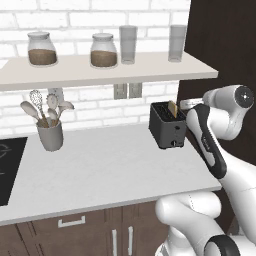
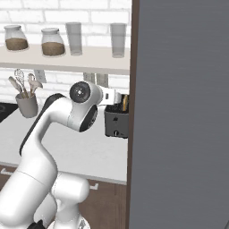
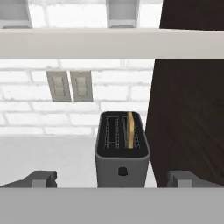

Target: Start the toaster. Once the lever pops up, take the bread to the plate on the dining counter.

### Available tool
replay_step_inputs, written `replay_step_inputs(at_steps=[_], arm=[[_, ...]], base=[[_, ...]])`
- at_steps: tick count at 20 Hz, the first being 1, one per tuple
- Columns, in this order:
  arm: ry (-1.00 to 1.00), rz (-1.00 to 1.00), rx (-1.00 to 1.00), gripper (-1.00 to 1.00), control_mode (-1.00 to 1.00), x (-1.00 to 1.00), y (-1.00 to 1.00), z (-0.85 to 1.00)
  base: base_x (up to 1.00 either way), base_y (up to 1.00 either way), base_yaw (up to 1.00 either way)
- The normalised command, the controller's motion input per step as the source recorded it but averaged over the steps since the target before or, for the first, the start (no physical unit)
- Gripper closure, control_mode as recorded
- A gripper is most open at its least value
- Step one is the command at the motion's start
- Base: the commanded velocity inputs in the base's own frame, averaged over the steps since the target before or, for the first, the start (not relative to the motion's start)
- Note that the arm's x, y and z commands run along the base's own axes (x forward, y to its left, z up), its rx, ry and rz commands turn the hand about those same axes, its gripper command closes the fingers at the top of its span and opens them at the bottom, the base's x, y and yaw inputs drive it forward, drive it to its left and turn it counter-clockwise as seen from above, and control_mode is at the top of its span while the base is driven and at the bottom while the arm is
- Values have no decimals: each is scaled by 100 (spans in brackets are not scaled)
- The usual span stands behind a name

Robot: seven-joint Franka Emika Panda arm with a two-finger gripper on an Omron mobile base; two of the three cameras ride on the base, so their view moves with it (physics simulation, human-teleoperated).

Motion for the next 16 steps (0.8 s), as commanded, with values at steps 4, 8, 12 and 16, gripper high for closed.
replay_step_inputs(at_steps=[4,8,12,16], arm=[[1,-7,0,-100,-100,0,-22,-37],[9,-8,0,-100,-100,6,-18,-32],[12,-7,0,-100,-100,24,-2,-23],[3,-5,0,-100,-100,23,0,-8]], base=[[0,0,0],[0,0,0],[0,0,0],[0,0,0]])
